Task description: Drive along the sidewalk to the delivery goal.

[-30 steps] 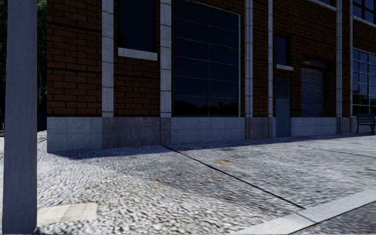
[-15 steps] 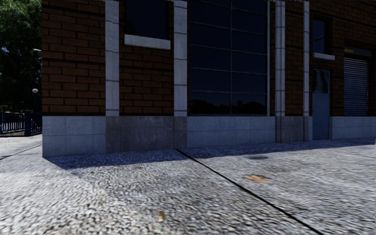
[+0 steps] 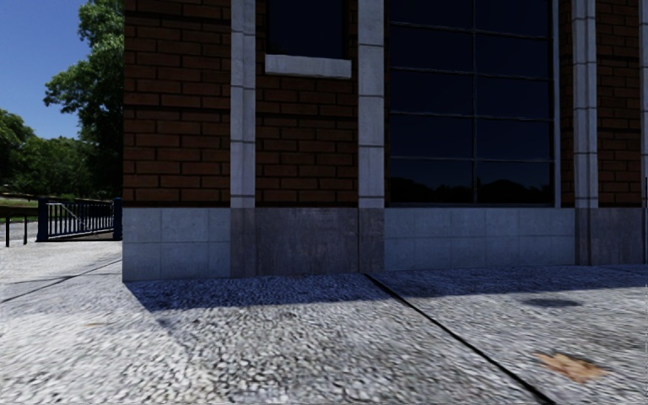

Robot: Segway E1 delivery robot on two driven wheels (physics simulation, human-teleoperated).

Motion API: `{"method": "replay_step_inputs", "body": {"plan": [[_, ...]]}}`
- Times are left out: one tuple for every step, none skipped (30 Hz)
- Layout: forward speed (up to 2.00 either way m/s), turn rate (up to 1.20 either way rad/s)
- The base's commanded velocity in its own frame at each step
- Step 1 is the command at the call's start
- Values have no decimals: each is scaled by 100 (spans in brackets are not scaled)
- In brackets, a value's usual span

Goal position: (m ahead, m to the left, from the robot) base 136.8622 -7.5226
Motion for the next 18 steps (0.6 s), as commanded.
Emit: {"method": "replay_step_inputs", "body": {"plan": [[115,49],[115,49],[117,49],[120,49],[122,49],[122,49],[125,49],[131,49],[134,49],[135,52],[135,52],[135,54],[135,55],[137,56],[137,56],[137,57],[137,59],[137,63]]}}
